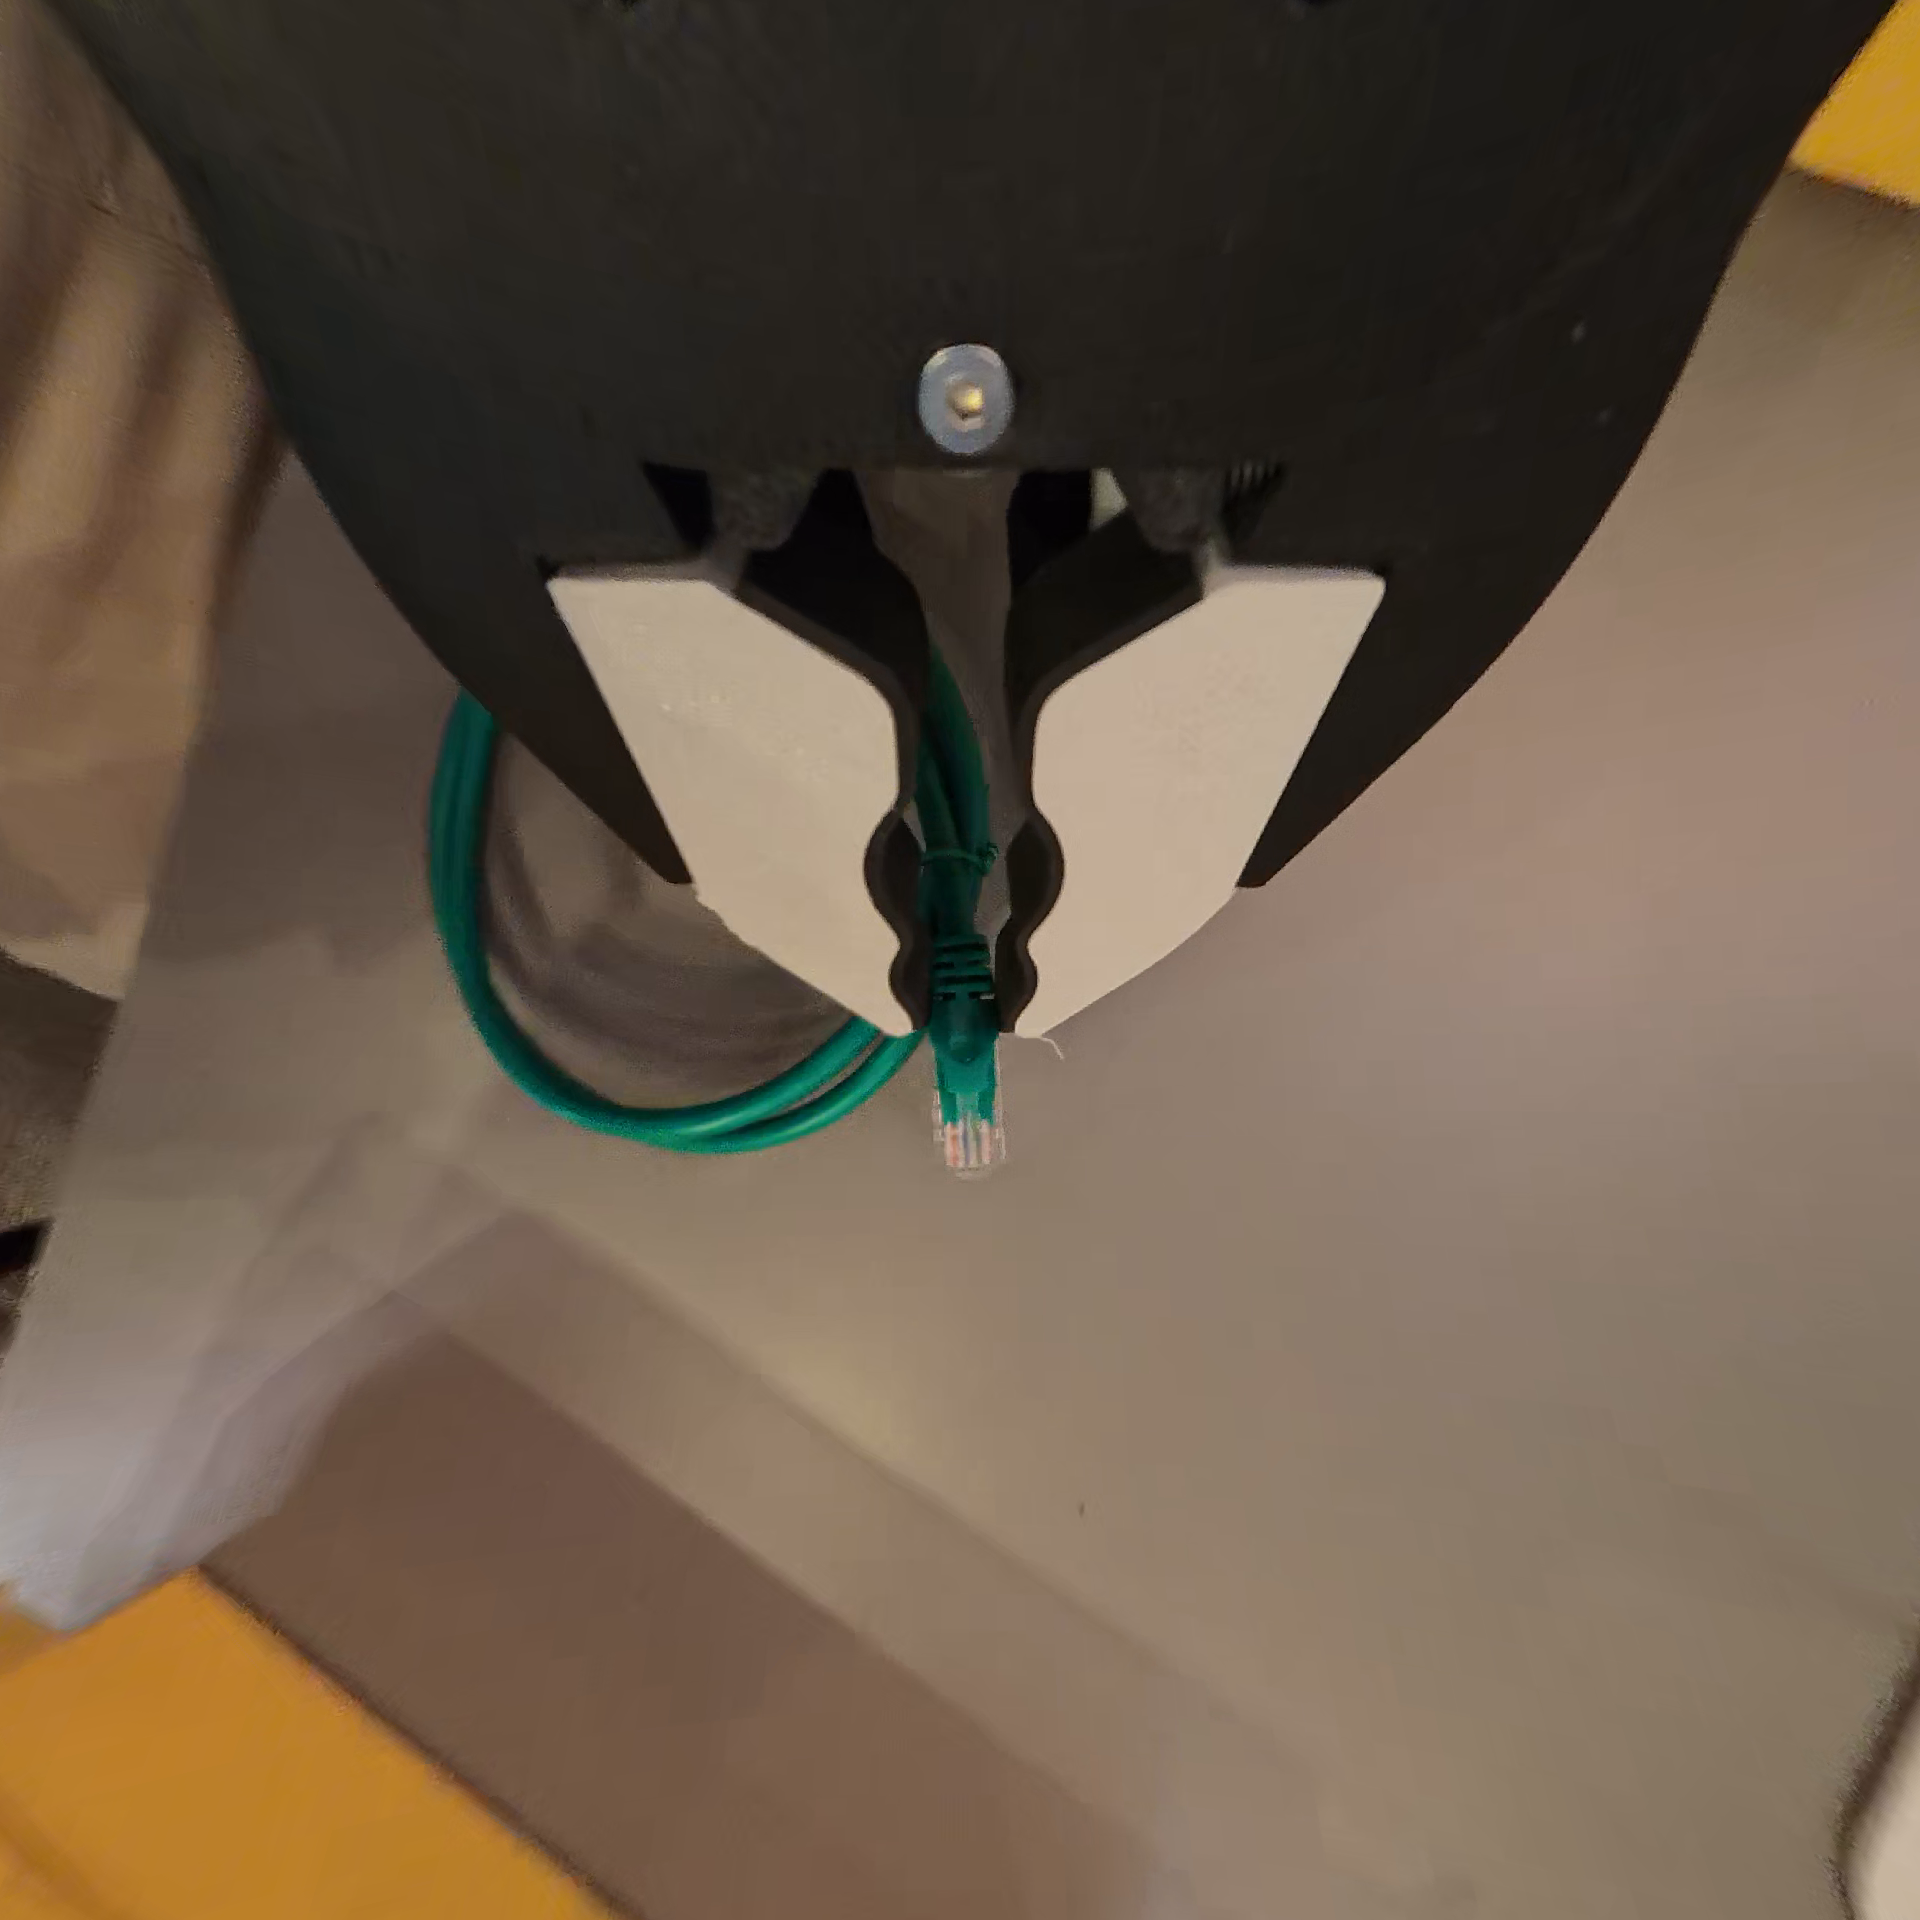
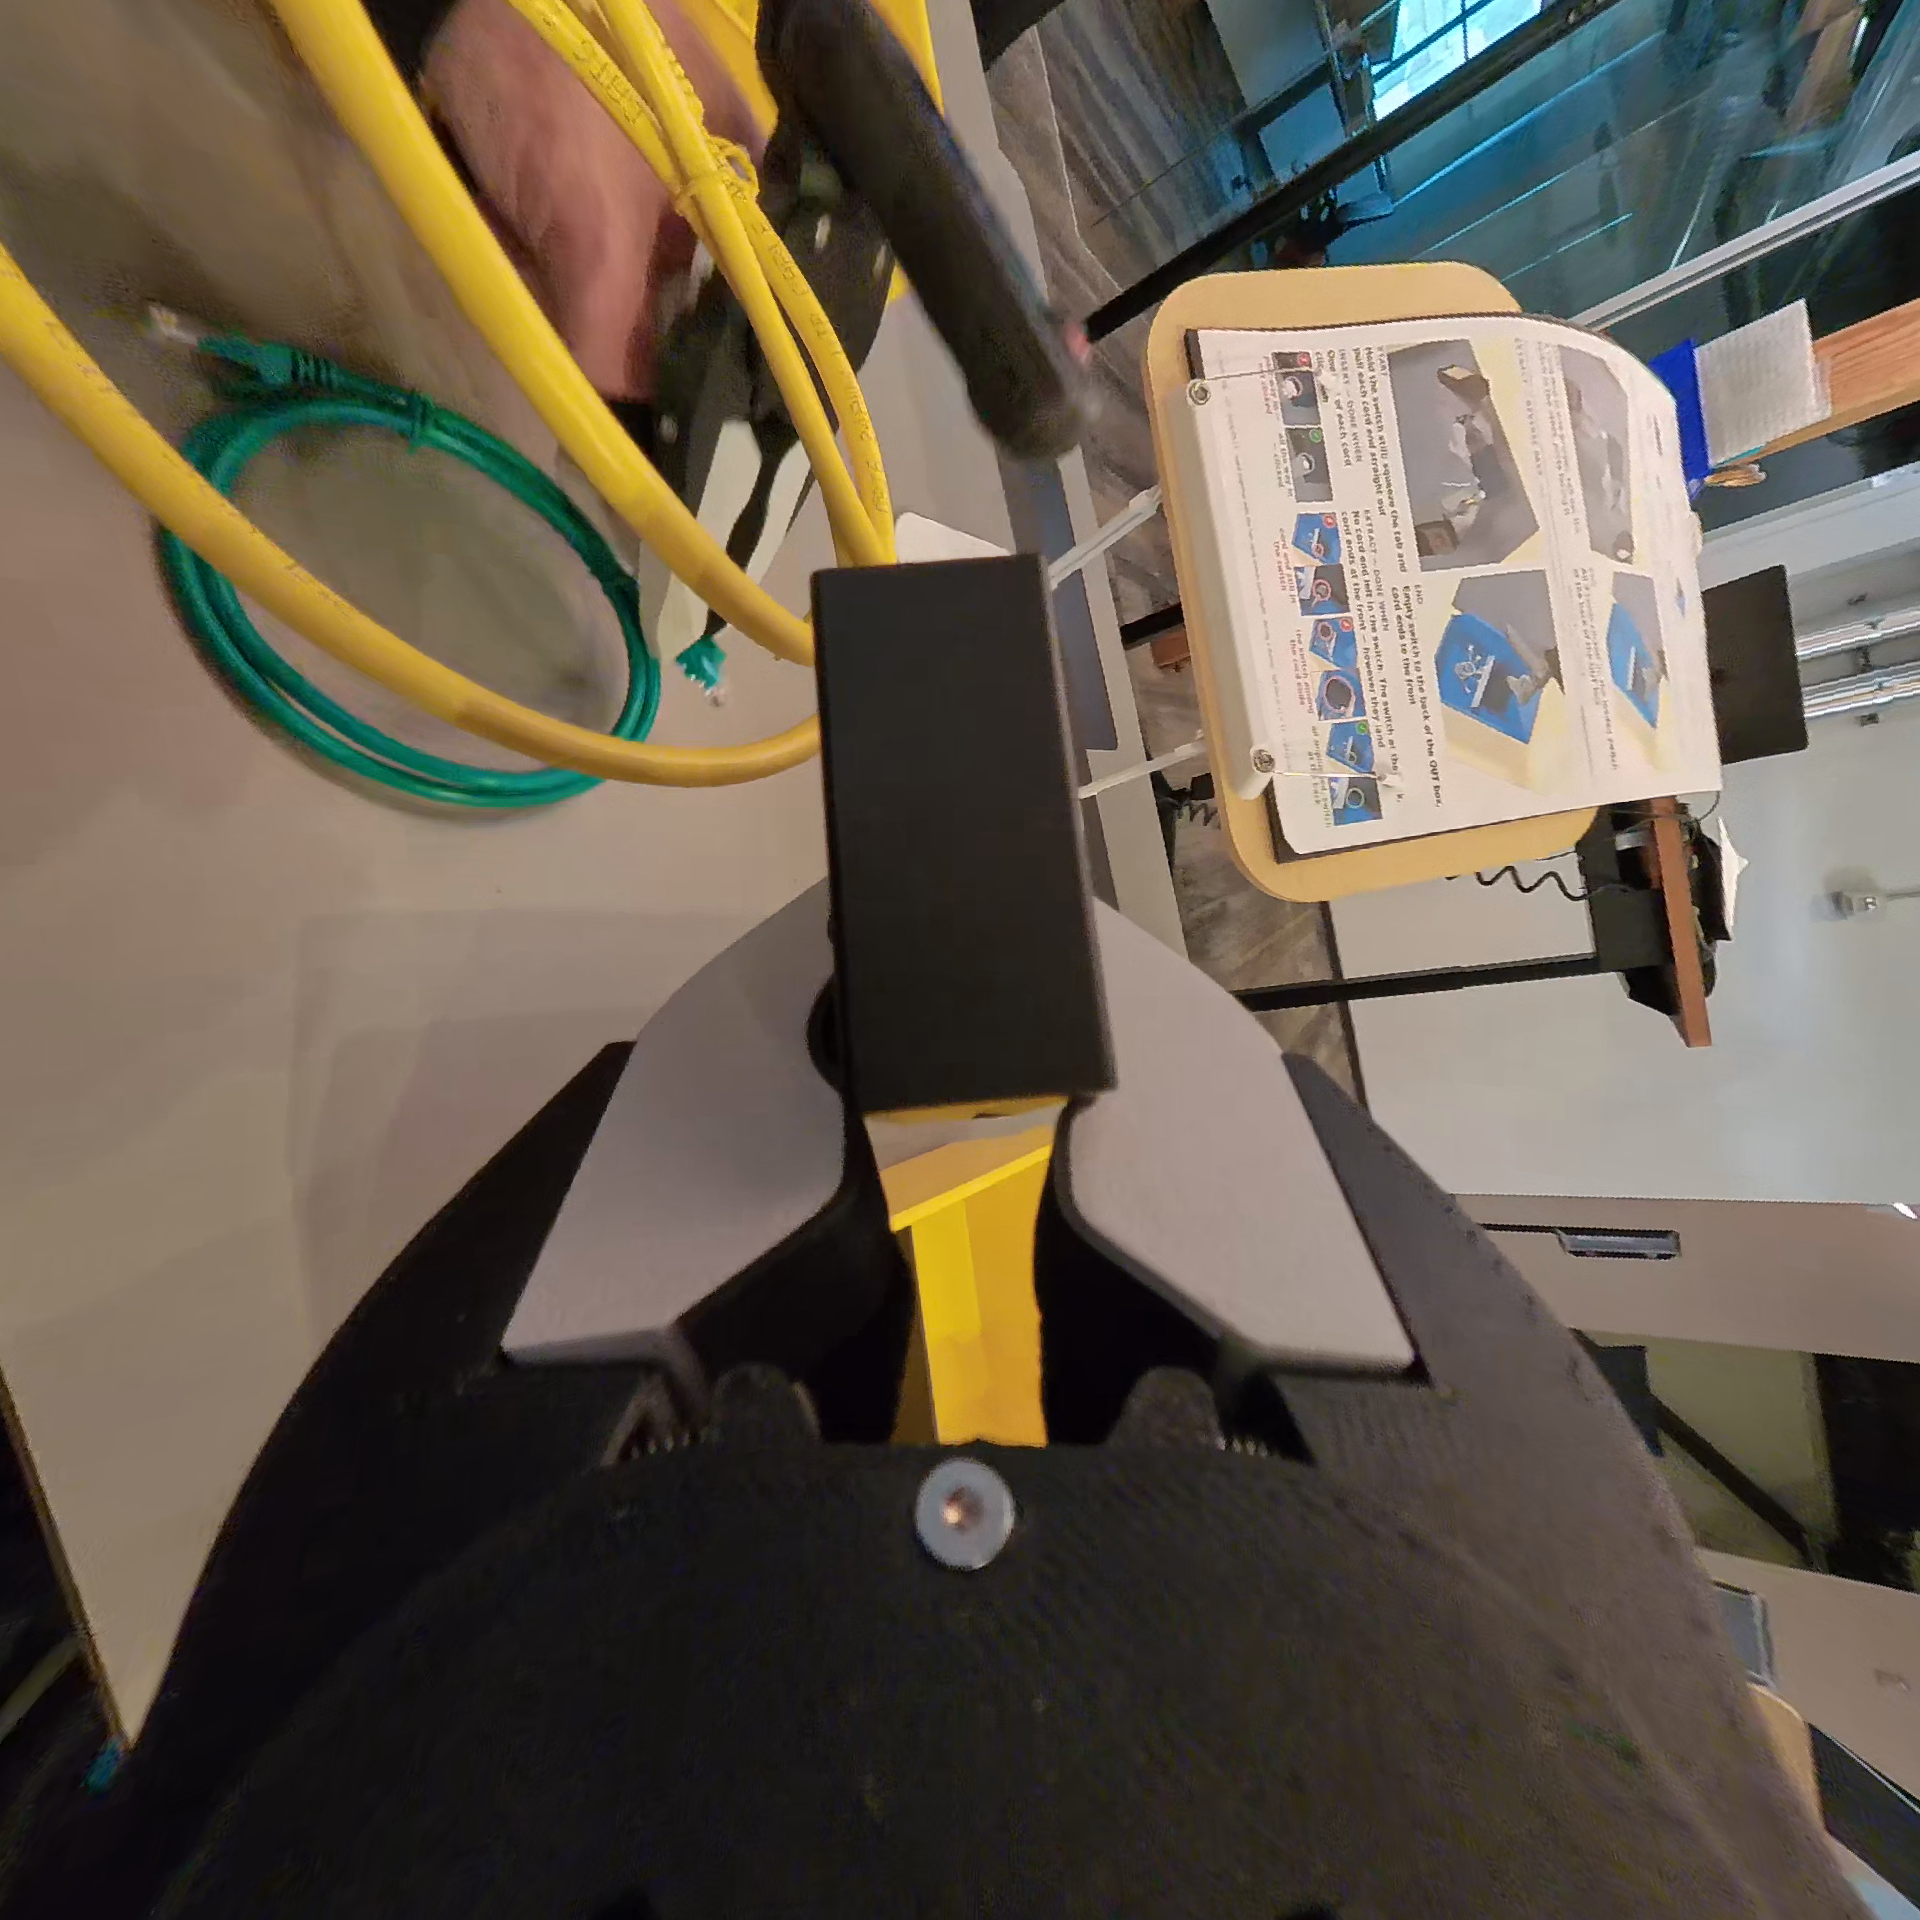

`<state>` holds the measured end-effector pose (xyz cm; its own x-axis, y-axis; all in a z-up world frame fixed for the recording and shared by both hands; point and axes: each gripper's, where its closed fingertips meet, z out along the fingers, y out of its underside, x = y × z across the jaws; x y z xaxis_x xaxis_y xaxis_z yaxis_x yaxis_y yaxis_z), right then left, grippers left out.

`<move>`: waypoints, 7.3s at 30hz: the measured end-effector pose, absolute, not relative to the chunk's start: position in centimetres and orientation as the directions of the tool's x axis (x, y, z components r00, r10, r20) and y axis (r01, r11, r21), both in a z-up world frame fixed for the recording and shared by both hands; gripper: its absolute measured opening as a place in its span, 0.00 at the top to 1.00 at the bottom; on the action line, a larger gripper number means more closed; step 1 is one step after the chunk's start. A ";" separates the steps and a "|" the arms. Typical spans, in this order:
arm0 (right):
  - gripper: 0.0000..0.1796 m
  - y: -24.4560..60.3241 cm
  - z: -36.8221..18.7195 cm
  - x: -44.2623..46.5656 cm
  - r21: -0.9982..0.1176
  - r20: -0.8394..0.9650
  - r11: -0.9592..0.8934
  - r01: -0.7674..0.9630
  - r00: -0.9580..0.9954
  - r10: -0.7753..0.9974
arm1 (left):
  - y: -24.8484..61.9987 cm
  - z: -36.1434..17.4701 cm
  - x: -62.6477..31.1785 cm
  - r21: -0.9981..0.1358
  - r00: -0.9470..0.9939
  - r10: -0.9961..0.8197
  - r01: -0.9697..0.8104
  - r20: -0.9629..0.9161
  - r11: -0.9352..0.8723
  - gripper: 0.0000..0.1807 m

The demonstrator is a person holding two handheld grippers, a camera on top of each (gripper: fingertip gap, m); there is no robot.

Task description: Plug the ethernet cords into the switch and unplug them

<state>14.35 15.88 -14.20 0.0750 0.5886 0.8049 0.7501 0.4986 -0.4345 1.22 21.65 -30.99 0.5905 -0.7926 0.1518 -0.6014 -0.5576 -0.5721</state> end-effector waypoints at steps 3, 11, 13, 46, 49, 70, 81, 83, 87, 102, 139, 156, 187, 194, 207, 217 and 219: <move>0.82 16.3 -14.1 14.6 -0.418 0.826 0.510 0.751 0.081 0.559 | 21.6 -26.4 0.7 -0.635 0.591 -0.803 -0.592 0.077 -0.496 0.94; 0.82 16.5 -13.6 14.6 -0.353 0.874 0.546 0.760 0.060 0.482 | 20.0 -13.9 -4.1 -0.619 0.519 -0.823 -0.730 -0.228 -0.289 0.94; 0.82 16.6 -13.7 14.5 -0.327 0.885 0.548 0.770 0.047 0.463 | 18.7 -11.0 -4.6 -0.624 0.449 -0.861 -0.751 -0.239 -0.218 0.93; 0.83 14.5 -10.6 11.0 -0.306 0.942 0.673 0.673 0.113 0.316 | 10.9 -10.6 8.3 -0.749 0.009 -0.984 -0.648 0.177 -0.140 0.94; 0.83 14.2 -10.8 10.9 -0.315 0.936 0.679 0.663 0.101 0.336 | 10.6 -10.9 8.3 -0.749 -0.003 -0.983 -0.649 0.184 -0.138 0.94; 0.84 13.4 -10.6 9.6 -0.305 0.937 0.681 0.666 0.082 0.340 | 9.9 -10.8 8.1 -0.746 -0.030 -0.957 -0.633 0.289 -0.205 0.94; 0.83 15.4 -11.3 9.7 -0.326 0.928 0.611 0.722 0.122 0.351 | 12.5 -5.7 2.6 -0.849 0.208 -0.978 -0.512 0.025 -0.131 0.87; 0.83 15.8 -11.9 10.0 -0.340 0.921 0.597 0.727 0.128 0.369 | 13.2 -4.8 -1.6 -0.843 0.332 -0.943 -0.515 -0.031 -0.154 0.89; 0.83 16.0 -12.3 10.1 -0.387 0.897 0.583 0.714 0.147 0.416 | 13.5 -8.8 -11.8 -0.705 0.566 -0.811 -0.635 -0.146 -0.317 0.87; 0.83 15.2 -13.1 8.8 -0.413 0.873 0.594 0.690 0.115 0.474 | 10.4 -33.4 -24.5 -0.172 0.869 -0.494 -0.482 0.032 -0.859 0.79; 0.82 16.1 -8.4 19.3 -0.500 0.852 0.492 0.712 0.304 0.426 | 13.9 -22.8 -0.3 -0.602 0.381 -0.546 0.035 0.746 -0.797 0.93; 0.82 16.3 -9.4 18.8 -0.500 0.843 0.476 0.724 0.281 0.458 | 18.8 -30.5 -6.8 -0.523 0.880 -0.420 -0.256 0.221 -0.813 0.83; 0.83 16.6 -10.4 18.3 -0.524 0.825 0.476 0.706 0.281 0.491 | 23.3 -33.3 -4.9 -0.521 0.863 -0.462 -0.303 0.206 -0.798 0.81; 0.83 16.5 -10.6 18.0 -0.524 0.824 0.478 0.705 0.276 0.495 | 23.6 -33.5 -4.9 -0.543 0.876 -0.459 -0.316 0.147 -0.778 0.92; 0.82 17.5 -12.3 18.1 -0.498 0.832 0.464 0.733 0.253 0.494 | 21.2 -21.4 -3.9 -0.742 0.733 -0.673 -0.504 -0.098 -0.442 0.93; 0.83 18.4 -13.6 17.3 -0.364 0.900 0.476 0.801 0.170 0.402 | 12.5 -7.3 -2.3 -0.759 0.454 -0.853 -0.641 -0.256 -0.114 0.93; 0.83 18.2 -13.6 16.4 -0.343 0.911 0.494 0.799 0.153 0.384 | 10.8 -7.4 0.5 -0.747 0.348 -0.911 -0.661 -0.220 -0.072 0.93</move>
